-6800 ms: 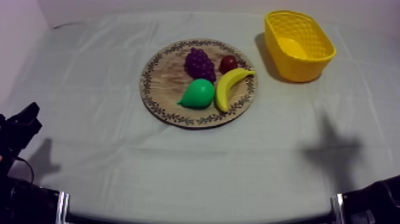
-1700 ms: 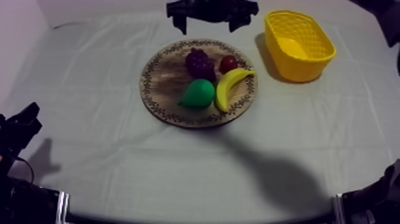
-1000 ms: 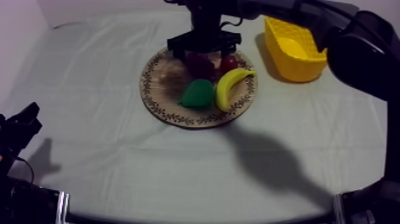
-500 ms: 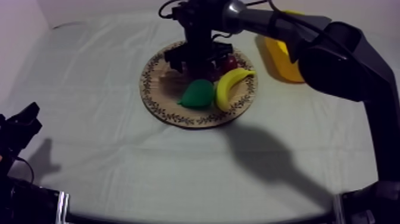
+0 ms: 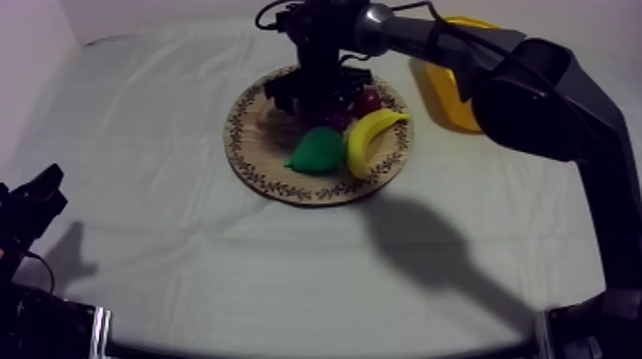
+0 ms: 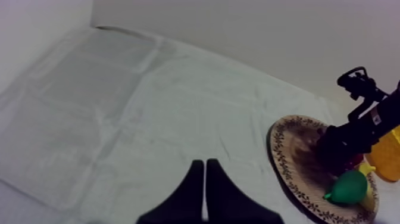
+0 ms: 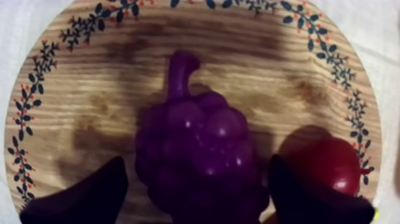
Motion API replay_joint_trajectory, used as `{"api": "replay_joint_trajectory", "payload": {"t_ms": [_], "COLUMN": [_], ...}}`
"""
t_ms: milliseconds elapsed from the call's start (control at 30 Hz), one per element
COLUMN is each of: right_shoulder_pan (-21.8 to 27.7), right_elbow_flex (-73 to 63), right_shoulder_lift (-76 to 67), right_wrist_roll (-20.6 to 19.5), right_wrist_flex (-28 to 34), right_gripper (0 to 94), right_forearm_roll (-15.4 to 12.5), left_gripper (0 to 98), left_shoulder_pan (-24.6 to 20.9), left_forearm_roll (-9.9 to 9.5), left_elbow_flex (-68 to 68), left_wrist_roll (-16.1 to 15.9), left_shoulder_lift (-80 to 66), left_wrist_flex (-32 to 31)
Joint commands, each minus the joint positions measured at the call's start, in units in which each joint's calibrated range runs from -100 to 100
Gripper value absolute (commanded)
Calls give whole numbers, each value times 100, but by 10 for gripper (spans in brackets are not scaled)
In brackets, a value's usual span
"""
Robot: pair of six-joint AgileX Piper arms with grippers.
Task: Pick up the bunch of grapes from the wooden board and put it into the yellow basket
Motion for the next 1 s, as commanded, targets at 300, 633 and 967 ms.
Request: {"api": "replay_joint_trajectory", "payload": {"t_ms": [300,633,967], "right_shoulder_pan": [24,35,25], "right_elbow_flex": [119,426,1365], "right_shoulder_lift": [-87,-246,-1043], "right_wrist_roll": [44,78,226], "right_wrist_flex": [-126,-379,-885], "right_gripper": [392,369,361], "right_forearm_roll": [-10,10,71], "left_gripper": [1,1,1], "left_shoulder_pan": [1,1,1], "left_forearm_roll": [2,2,2], "left_elbow_flex": [-3,-3,-3], "left_wrist_roll": [-2,-2,-2], "left_shoulder_lift": [0,0,0], "left_wrist_flex": [-2,-2,-2]}}
